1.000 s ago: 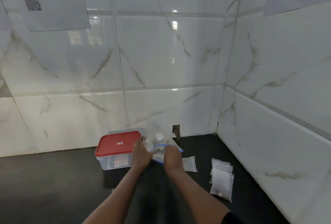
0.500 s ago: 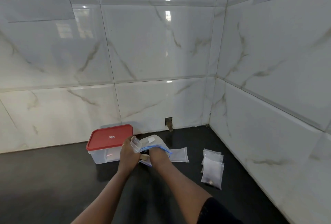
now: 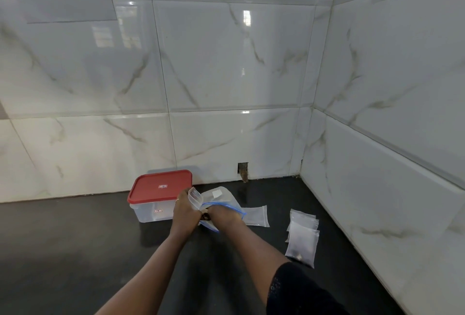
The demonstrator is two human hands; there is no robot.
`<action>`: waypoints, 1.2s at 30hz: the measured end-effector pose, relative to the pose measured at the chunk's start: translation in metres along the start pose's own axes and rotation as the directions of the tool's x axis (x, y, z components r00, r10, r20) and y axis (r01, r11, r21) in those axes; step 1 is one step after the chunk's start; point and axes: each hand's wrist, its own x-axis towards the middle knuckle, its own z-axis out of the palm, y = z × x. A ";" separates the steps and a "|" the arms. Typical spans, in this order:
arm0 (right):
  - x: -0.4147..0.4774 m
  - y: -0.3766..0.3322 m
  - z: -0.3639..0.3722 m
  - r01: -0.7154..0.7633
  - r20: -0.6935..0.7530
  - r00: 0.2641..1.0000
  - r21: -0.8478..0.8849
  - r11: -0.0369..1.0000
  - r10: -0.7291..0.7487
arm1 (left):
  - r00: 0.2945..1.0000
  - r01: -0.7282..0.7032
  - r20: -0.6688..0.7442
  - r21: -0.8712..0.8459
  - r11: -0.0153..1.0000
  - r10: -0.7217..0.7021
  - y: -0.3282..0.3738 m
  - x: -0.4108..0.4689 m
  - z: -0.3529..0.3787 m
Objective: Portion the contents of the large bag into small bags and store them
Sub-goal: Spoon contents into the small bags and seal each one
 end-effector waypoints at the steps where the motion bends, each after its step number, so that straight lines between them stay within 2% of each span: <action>1: -0.001 0.005 0.001 0.038 -0.022 0.999 -0.019 0.999 -0.038 | 1.000 -0.005 -0.004 0.004 1.000 0.005 0.000 0.001 0.001; 5: 0.000 0.012 0.008 0.039 -0.067 0.997 -0.094 0.995 -0.046 | 1.000 -0.022 -0.015 0.018 1.000 0.022 0.001 0.002 0.005; 8: 0.004 0.009 0.008 -0.088 -0.023 0.996 -0.007 0.996 0.088 | 0.999 -0.035 -0.025 0.014 0.999 0.035 0.004 0.002 0.008; 16: 0.003 0.013 0.013 -0.124 -0.065 0.990 0.021 0.992 0.125 | 0.996 -0.088 0.013 0.023 0.996 0.088 0.013 0.006 0.006; 20: 0.013 -0.002 0.006 -0.157 -0.055 0.982 0.292 0.943 0.181 | 0.988 -0.154 -0.021 0.030 0.988 0.154 0.025 0.019 -0.009; 22: 0.015 -0.004 0.014 -0.017 -0.197 0.973 0.457 0.889 0.120 | 0.984 -0.174 -0.026 0.021 0.985 0.174 0.030 0.024 -0.015; 24: 0.005 -0.010 0.020 0.063 -0.311 0.943 0.522 0.851 0.121 | 0.985 -0.172 0.019 0.047 0.984 0.172 0.031 0.025 -0.018; 27: 0.006 -0.008 0.029 0.022 -0.216 0.967 0.590 0.807 0.132 | 0.992 -0.095 0.096 0.109 0.990 0.084 0.018 0.023 -0.016; 29: 0.009 -0.010 0.028 -0.048 -0.122 0.984 0.535 0.843 0.133 | 0.991 -0.045 0.132 0.156 0.987 0.024 0.009 0.021 -0.013; 31: 0.014 -0.009 0.026 -0.134 -0.099 0.981 0.270 0.953 0.166 | 0.985 0.008 0.167 0.176 0.984 -0.038 0.007 0.021 -0.010; 32: 0.012 -0.007 0.024 -0.133 -0.092 0.984 0.172 0.976 0.151 | 0.982 0.026 0.181 0.190 0.981 -0.061 0.008 0.022 -0.010; 36: -0.002 0.004 0.026 -0.014 -0.127 0.992 -0.043 0.999 0.008 | 0.970 0.037 0.224 0.262 0.964 -0.098 0.014 0.023 -0.004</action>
